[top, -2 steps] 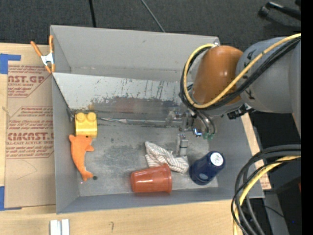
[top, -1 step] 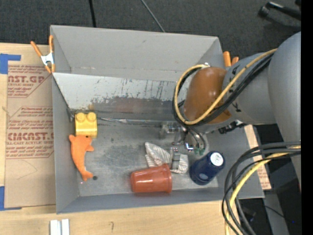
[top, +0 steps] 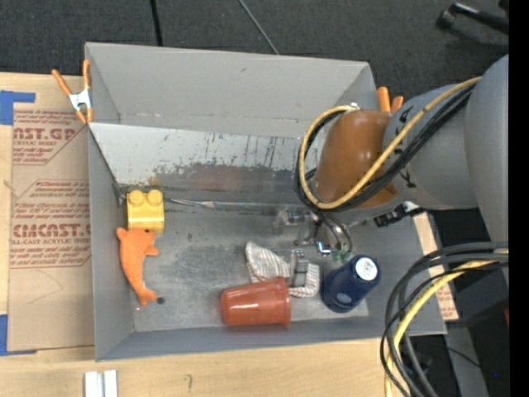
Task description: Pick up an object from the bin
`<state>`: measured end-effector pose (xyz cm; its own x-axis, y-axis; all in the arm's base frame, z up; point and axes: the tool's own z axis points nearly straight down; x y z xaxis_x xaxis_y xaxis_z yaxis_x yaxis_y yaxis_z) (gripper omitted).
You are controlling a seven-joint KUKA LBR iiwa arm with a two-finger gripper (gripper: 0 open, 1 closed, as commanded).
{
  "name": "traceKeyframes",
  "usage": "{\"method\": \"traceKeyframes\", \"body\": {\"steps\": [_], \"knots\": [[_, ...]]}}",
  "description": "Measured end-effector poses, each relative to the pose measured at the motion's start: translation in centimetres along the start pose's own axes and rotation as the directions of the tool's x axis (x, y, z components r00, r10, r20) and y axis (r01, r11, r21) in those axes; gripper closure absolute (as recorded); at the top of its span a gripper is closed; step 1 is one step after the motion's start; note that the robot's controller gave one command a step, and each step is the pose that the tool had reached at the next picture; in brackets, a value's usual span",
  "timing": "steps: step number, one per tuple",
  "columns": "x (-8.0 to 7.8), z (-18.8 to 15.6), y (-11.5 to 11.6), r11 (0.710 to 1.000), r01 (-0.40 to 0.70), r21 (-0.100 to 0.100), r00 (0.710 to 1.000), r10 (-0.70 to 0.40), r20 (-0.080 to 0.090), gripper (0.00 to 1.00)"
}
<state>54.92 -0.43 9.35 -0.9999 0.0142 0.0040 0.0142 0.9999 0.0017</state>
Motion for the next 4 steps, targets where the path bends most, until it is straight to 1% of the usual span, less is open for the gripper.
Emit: {"method": "traceKeyframes", "body": {"steps": [1, 2, 3, 4], "knots": [[2.3, -0.6, 2.6, 0.998, -0.059, 0.0, 0.998, 0.059, 0.005, 0.0], [2.7, 2.3, 1.1, 0.988, -0.157, 0.0, 0.988, 0.157, 0.004, 0.0], [2.5, 2.4, -0.5, 0.985, -0.171, 0.0, 0.985, 0.171, 0.005, 1.0], [2.5, 2.4, -0.5, 0.985, -0.171, 0.0, 0.985, 0.171, 0.005, 1.0]]}}
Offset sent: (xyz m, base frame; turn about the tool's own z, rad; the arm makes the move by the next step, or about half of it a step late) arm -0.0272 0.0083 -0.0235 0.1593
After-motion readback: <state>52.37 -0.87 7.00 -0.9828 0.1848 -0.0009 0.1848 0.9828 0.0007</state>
